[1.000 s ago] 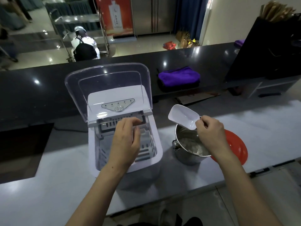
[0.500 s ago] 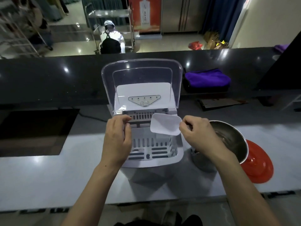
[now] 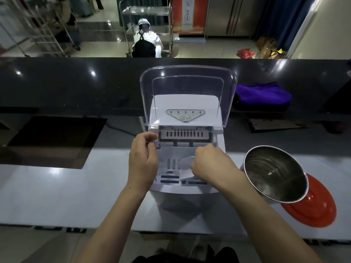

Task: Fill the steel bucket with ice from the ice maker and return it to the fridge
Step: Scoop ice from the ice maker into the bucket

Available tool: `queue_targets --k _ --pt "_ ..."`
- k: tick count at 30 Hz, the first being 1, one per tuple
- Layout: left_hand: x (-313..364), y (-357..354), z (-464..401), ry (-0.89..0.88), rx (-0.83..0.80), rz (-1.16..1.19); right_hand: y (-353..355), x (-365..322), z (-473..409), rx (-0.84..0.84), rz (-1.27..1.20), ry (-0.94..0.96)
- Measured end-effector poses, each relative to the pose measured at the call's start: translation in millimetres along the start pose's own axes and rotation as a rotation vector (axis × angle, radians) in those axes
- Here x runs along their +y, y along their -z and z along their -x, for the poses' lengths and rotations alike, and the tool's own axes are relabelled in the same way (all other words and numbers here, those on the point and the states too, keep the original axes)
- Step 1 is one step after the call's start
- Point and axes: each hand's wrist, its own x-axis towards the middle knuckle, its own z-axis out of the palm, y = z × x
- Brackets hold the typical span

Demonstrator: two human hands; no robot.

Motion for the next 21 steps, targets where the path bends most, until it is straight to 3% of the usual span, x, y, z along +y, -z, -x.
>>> queue_targets --k 21 --pt "-6 -4 0 0.065 0.037 0.137 -41 -4 -28 -0.189 -0.125 0.034"
